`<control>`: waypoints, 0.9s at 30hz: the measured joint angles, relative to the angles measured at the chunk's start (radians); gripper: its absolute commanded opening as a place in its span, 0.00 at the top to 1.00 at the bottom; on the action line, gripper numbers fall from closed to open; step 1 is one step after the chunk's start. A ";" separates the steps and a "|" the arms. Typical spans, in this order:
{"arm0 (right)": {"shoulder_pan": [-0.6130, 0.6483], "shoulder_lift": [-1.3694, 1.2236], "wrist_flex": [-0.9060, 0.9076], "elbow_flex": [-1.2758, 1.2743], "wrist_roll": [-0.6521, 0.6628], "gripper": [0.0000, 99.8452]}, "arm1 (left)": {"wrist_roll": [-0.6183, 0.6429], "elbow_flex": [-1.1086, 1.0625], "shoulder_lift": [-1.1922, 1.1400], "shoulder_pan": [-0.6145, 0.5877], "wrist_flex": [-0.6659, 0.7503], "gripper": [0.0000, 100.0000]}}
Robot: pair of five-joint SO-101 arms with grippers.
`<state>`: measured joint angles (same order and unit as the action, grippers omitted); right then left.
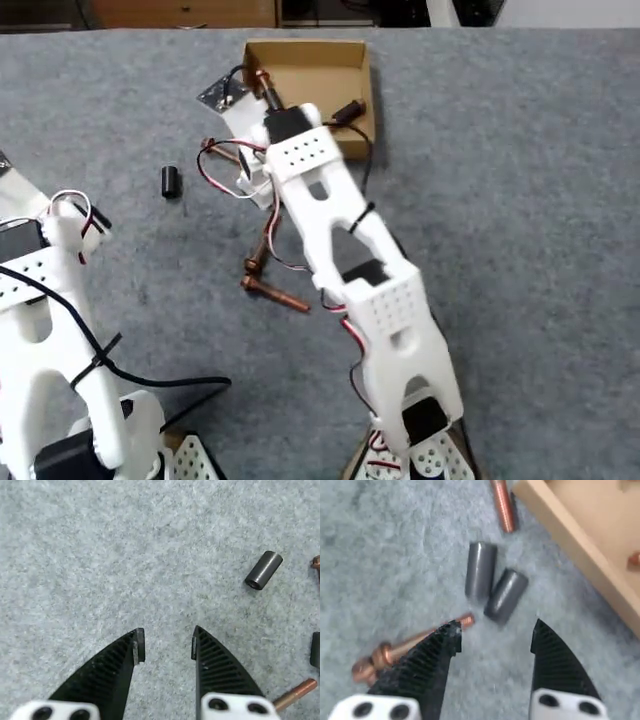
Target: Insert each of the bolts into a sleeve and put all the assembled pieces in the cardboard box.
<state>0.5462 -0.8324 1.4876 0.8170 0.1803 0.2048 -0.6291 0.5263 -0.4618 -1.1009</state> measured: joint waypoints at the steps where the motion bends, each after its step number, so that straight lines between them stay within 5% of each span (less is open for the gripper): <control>1: 0.005 -0.032 0.000 0.034 0.000 0.78 | 0.000 0.000 0.000 0.000 0.000 0.84; 14: 0.028 -0.373 0.055 0.474 0.006 0.78 | 0.000 0.000 -0.003 0.000 0.002 0.84; 27: 0.028 -0.456 0.071 0.537 0.009 0.78 | 0.000 0.000 -0.009 0.000 0.002 0.84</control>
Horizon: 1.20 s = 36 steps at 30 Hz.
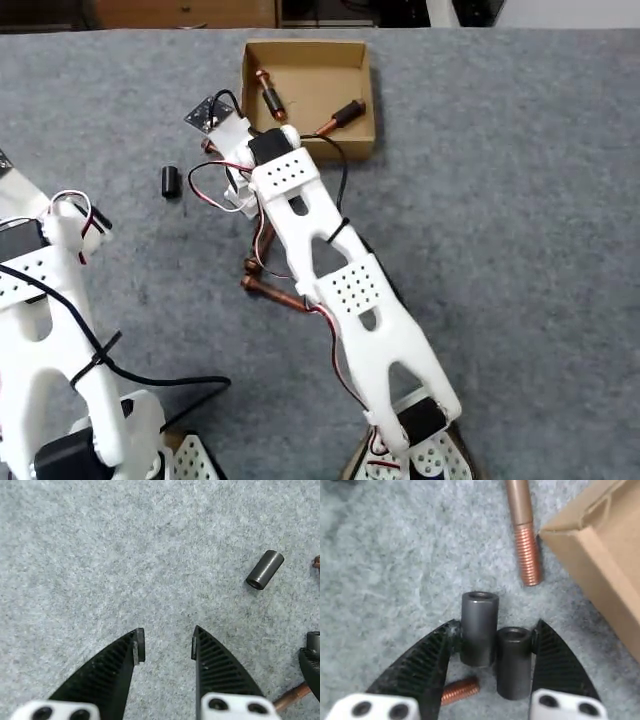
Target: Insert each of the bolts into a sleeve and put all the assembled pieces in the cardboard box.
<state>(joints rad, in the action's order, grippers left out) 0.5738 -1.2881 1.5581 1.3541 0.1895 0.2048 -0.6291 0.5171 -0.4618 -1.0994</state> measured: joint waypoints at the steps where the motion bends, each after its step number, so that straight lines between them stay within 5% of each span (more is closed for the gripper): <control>1: 0.000 0.000 0.000 0.002 0.011 0.78 | 0.000 0.000 0.000 0.000 0.000 0.84; 5: 0.000 0.000 0.018 0.003 0.040 0.79 | 0.000 0.000 0.000 0.000 0.000 0.84; 12: 0.000 0.000 0.054 0.048 0.046 0.94 | 0.000 0.000 0.000 0.000 0.000 0.84; 28: 0.002 0.000 0.149 0.199 0.048 0.94 | 0.000 0.000 0.000 0.000 0.000 0.84; 33: 0.002 0.000 0.190 0.256 0.048 0.79 | 0.000 0.000 0.000 0.000 0.000 0.84; 36: 0.003 0.000 0.207 0.269 0.048 0.79 | 0.000 0.000 0.000 0.000 0.000 0.84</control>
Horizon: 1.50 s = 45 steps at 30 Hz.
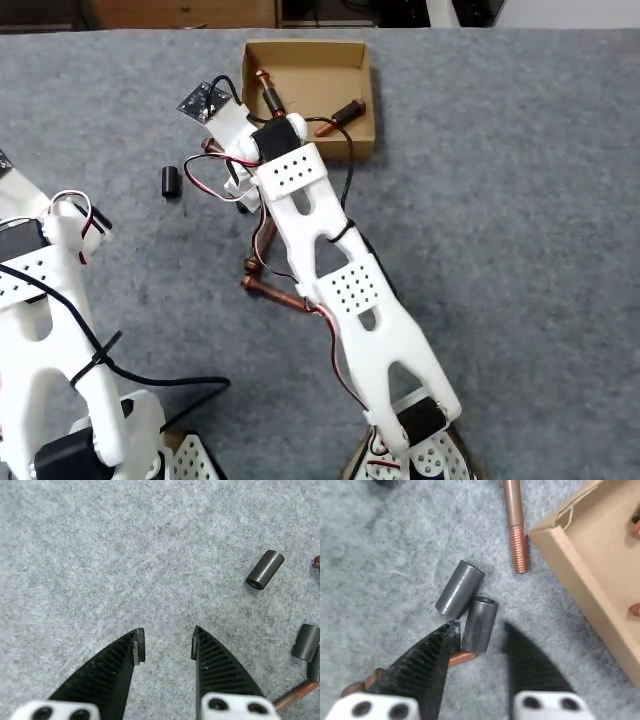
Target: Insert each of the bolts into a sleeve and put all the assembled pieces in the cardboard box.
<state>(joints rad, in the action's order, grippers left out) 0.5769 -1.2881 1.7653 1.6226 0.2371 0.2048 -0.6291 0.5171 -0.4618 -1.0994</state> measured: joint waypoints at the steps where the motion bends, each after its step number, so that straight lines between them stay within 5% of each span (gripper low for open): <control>1: 0.000 0.000 0.002 0.000 0.000 0.81 | 0.000 0.000 0.000 0.000 0.000 0.84; 5: 0.000 0.000 0.002 0.000 0.000 0.89 | 0.000 0.000 0.000 0.000 0.000 0.84; 17: -0.006 0.000 -0.003 -0.132 0.046 0.89 | 0.000 0.000 0.000 0.000 0.000 0.84; 33: -0.021 0.002 -0.074 -0.267 0.046 0.81 | -0.048 0.000 0.000 0.000 0.000 0.84; 45: -0.038 0.002 -0.115 -0.273 0.087 0.99 | -0.049 0.000 0.000 0.000 0.000 0.84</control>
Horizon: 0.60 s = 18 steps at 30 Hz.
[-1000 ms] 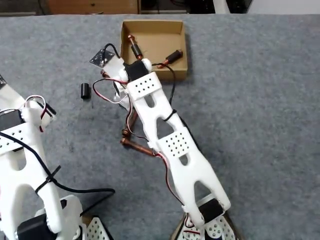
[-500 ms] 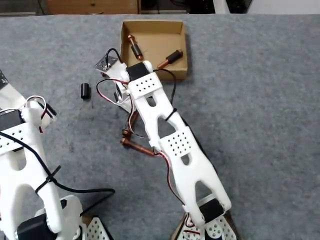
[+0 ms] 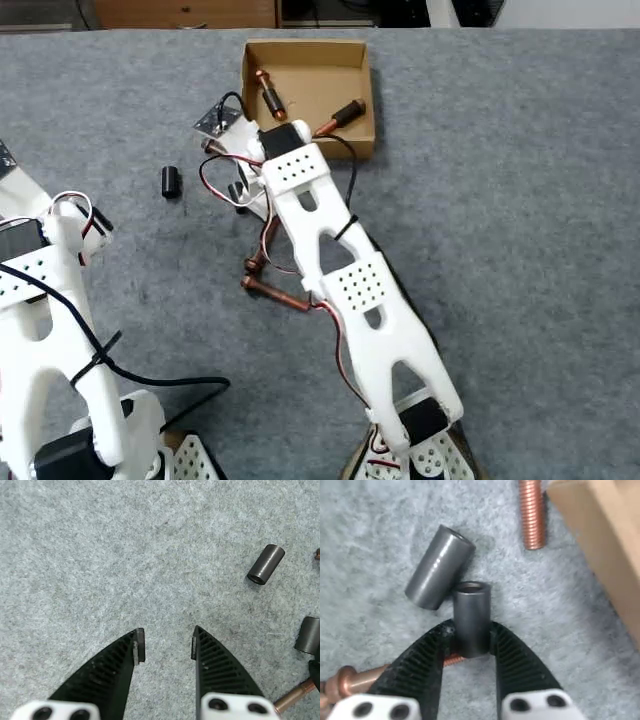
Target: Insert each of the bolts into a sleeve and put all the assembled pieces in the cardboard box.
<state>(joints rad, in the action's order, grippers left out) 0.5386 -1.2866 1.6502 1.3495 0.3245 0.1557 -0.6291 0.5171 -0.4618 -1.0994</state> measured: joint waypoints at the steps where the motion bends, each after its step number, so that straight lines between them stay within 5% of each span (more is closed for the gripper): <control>1: -0.003 0.000 -0.002 0.000 0.011 1.00 | 0.000 0.000 0.000 0.000 0.000 0.84; 18: -0.041 0.009 0.117 0.261 0.032 1.00 | 0.000 -0.005 -0.002 0.000 -0.041 0.83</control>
<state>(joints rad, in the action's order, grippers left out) 0.4971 -1.2774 1.7668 1.6103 0.3567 0.1557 -0.6337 0.5155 -0.4618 -1.1408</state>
